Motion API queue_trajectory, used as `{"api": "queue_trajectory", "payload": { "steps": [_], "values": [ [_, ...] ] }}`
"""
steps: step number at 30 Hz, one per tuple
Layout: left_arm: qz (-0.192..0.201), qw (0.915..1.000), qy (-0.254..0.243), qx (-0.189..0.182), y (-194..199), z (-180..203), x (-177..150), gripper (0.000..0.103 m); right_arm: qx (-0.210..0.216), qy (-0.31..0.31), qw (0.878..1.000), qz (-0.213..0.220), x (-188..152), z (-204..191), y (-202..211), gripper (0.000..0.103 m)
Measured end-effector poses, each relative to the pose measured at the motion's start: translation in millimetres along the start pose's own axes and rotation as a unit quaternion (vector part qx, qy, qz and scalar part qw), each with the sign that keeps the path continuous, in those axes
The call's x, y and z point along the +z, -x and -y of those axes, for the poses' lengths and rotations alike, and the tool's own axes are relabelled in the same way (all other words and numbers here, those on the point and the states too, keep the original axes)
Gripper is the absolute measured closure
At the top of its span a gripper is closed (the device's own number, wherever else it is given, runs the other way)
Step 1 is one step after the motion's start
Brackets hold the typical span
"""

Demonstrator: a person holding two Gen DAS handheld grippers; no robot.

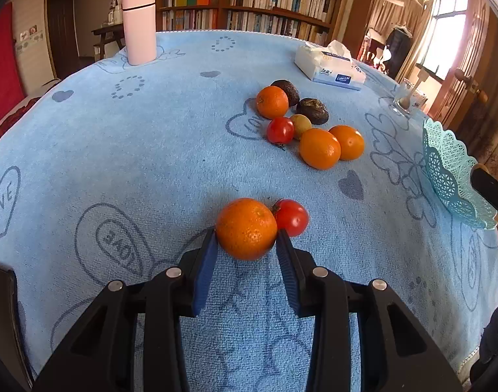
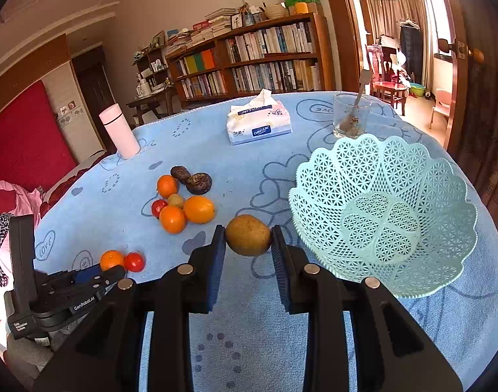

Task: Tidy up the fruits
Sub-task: 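Carry the kiwi to the mint basket with the right tool while the left tool grasps an orange, then open the right tool to drop the kiwi while the left tool carries the orange to the basket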

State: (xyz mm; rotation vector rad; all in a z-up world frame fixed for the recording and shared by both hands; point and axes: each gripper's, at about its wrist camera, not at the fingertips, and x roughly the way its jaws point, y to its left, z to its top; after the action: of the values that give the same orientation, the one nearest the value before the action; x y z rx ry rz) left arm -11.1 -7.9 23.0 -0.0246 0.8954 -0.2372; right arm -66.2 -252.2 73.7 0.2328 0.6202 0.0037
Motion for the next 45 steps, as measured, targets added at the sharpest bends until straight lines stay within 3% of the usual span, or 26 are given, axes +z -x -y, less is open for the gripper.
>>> {"api": "queue_trajectory", "payload": {
  "steps": [13,14,15,16,26,36,45],
  "values": [
    [0.031,0.9992,-0.025,-0.006,34,32,9,0.066,-0.107,-0.067,0.991,0.035,-2,76,24,0.072],
    [0.034,0.9989,-0.031,-0.009,36,37,11,0.065,-0.116,-0.07,0.99,0.038,-3,81,26,0.062],
    [0.036,0.9986,-0.037,-0.013,38,43,12,0.065,-0.124,-0.077,0.988,0.042,-4,85,28,0.044],
    [0.038,0.9982,-0.043,-0.017,40,50,13,0.066,-0.128,-0.084,0.987,0.049,-5,89,30,0.04],
    [0.048,0.9899,-0.107,-0.079,46,124,27,0.066,-0.203,-0.088,0.968,0.117,-13,108,49,0.034],
    [0.039,0.9749,-0.164,-0.145,30,209,42,0.065,-0.237,-0.129,0.95,0.156,-28,129,50,0.027],
    [0.027,0.9674,-0.188,-0.167,12,248,47,0.065,-0.261,-0.181,0.931,0.183,-36,147,62,0.021]
  ]
}}
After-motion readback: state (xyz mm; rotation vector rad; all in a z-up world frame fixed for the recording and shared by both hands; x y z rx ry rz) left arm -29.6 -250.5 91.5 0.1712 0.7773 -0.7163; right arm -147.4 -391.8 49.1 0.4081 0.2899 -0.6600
